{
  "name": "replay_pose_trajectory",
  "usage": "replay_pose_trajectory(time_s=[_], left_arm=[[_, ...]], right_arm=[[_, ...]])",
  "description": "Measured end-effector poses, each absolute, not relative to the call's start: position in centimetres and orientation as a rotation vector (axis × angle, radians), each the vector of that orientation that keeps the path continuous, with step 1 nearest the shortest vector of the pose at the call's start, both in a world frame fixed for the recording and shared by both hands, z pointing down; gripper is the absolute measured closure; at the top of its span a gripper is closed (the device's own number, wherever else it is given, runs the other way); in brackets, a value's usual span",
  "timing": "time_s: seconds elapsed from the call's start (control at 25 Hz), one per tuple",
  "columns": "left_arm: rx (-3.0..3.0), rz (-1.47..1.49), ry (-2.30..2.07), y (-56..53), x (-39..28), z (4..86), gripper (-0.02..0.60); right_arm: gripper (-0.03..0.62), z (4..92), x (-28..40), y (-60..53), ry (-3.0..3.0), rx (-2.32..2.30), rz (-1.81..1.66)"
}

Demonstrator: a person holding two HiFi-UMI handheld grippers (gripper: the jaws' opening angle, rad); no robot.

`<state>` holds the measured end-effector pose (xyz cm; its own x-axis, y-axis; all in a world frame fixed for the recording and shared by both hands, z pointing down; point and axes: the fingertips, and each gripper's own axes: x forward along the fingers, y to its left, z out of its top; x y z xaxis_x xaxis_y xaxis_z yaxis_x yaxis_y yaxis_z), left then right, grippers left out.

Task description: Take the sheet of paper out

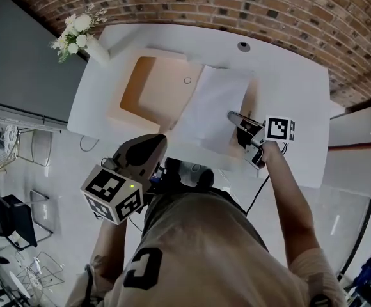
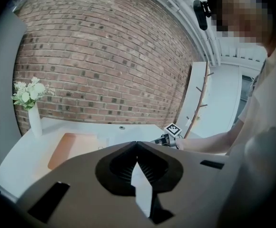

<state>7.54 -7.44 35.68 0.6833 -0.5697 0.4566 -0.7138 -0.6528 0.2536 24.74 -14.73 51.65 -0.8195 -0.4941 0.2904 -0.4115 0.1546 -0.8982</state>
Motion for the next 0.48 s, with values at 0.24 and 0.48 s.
replay_pose_trajectory(time_s=[0.24,0.48], left_arm=[[2.448,0.482,-1.068,-6.9,6.1,35.7,0.568],[2.425,0.473,-1.092,-7.1,3.9,36.4,0.568]], right_arm=[[0.569,49.6,24.3,-14.5,2.308,-0.801,-1.74],[0.569,47.3,23.5,-14.2,2.341,-0.774,-1.685]])
